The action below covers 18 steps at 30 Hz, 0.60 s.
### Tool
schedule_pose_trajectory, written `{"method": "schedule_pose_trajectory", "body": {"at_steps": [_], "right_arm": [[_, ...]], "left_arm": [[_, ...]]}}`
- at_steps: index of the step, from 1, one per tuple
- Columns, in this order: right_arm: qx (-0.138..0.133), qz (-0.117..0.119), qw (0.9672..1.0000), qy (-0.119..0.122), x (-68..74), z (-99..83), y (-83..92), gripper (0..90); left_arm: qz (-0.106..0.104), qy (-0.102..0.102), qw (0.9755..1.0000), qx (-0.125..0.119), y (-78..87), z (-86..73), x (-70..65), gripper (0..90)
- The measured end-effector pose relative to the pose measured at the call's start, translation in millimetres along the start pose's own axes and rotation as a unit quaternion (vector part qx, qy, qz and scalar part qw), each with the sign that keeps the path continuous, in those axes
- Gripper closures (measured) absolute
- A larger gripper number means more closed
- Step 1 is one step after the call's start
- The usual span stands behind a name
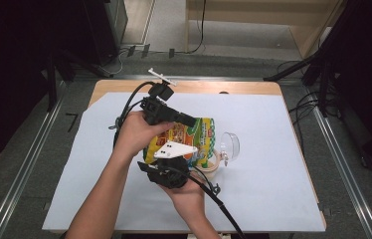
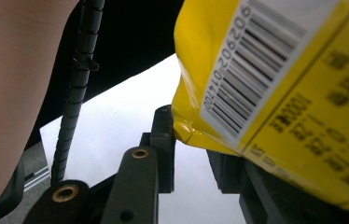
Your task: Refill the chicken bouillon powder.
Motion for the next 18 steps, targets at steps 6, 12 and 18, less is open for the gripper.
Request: {"method": "schedule_pose_trajectory", "body": {"at_steps": [6,12,18], "right_arm": [[0.000,-0.004,1.0000,-0.002,-0.8,-0.2,0.6,75.0],[-0.001,-0.004,1.0000,-0.008,-2.1,-1.1,0.9,74.9],[-0.003,-0.007,0.9999,-0.014,-4.1,-2.5,0.0,75.1]], "left_arm": [[-0.003,0.001,1.0000,0.002,-1.9,1.1,-0.4,77.5],[0.000,-0.001,1.0000,0.006,-4.7,2.4,-0.7,77.5],[0.004,-0.005,1.0000,0.007,-7.2,3.2,-2.5,77.4]]}}
Point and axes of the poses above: each handheld gripper's, and its own axes: y roughly backward along the jaws, z roughly out of its top, x roughly to its left, the point moved 5 cm from there along -y, roughly forward along the jaws, and after that the axes turned 11 degrees about y, right-handed, at the moved point
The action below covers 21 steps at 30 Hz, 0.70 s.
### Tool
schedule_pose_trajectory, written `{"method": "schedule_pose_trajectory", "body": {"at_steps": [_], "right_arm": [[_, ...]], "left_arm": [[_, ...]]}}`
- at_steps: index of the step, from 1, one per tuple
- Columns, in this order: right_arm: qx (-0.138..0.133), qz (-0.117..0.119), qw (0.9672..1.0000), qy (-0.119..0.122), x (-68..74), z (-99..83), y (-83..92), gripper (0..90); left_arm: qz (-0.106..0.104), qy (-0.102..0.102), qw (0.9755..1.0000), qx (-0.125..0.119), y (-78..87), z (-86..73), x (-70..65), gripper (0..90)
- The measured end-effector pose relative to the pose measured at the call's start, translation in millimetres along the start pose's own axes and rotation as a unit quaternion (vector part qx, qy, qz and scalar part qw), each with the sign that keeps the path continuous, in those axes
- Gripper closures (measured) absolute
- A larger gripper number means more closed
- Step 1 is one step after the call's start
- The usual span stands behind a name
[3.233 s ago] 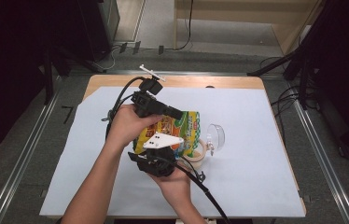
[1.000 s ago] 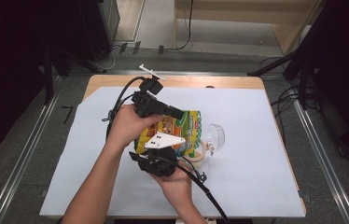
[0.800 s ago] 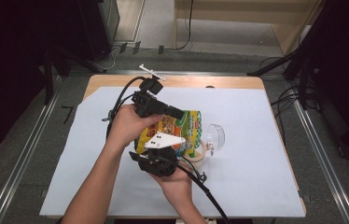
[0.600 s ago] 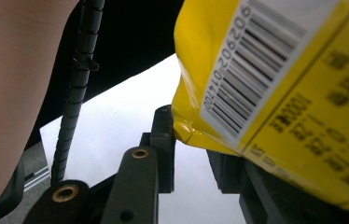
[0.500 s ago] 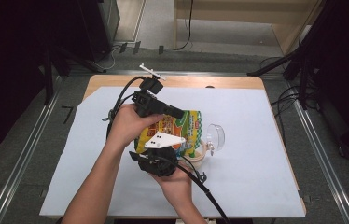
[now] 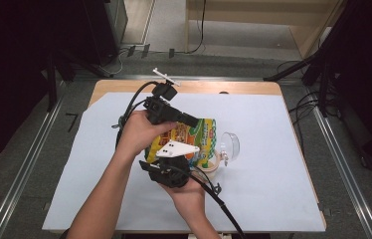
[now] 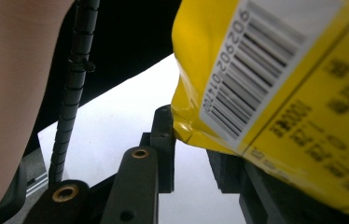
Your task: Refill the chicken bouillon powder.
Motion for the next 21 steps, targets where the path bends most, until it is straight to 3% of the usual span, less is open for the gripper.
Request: {"method": "schedule_pose_trajectory", "body": {"at_steps": [9,21], "right_arm": [[0.005,0.007,0.9999,-0.007,-0.8,0.2,1.7,74.9],[0.001,-0.001,1.0000,-0.002,-4.3,-1.8,-3.7,75.4]], "left_arm": [[0.000,0.007,1.0000,0.004,-1.8,1.3,2.7,77.2],[0.004,-0.003,1.0000,-0.006,2.8,0.1,-3.4,77.2]]}}
Point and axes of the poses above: each handheld gripper's, and its own axes: y roughly backward along the jaws, z roughly out of its top, x roughly to its left, the point moved 5 cm from there along -y, roughly forward along the jaws, and after that the axes turned 11 degrees about y, right-handed, at the moved point
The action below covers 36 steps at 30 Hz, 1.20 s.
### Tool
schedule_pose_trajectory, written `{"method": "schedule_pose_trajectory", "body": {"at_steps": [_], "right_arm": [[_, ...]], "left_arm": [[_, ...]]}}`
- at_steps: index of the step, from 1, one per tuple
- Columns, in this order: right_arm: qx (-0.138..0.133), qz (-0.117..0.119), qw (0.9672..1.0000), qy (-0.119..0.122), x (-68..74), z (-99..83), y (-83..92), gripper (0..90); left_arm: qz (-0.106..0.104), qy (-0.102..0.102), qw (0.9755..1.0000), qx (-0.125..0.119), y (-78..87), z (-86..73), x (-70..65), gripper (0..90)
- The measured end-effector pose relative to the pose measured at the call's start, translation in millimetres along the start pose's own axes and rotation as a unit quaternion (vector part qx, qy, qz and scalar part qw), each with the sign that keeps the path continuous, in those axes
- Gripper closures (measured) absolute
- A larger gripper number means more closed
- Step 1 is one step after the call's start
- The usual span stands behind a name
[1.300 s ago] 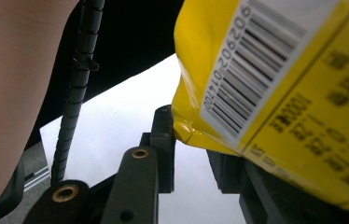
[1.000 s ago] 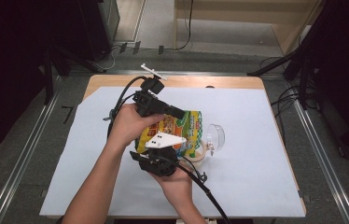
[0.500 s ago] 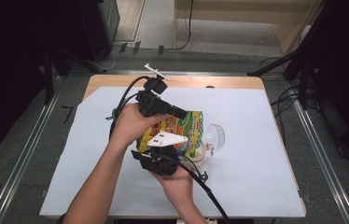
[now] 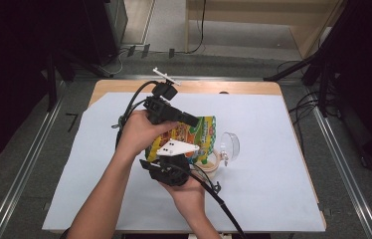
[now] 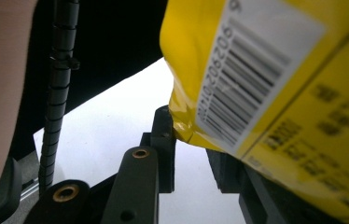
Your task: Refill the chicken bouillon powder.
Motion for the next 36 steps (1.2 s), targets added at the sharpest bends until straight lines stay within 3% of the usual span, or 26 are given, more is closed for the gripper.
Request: {"method": "schedule_pose_trajectory", "body": {"at_steps": [36], "right_arm": [[0.000,0.001,1.0000,0.001,-0.8,0.0,0.0,75.4]], "left_arm": [[0.001,0.000,1.0000,0.001,-0.8,0.1,0.3,76.8]]}}
Point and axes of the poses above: each handheld gripper's, and its own axes: y roughly backward along the jaws, z roughly out of its top, x roughly to its left, the point moved 5 cm from there along -y, roughly forward along the jaws, and after that the axes turned 11 degrees about y, right-handed, at the moved point
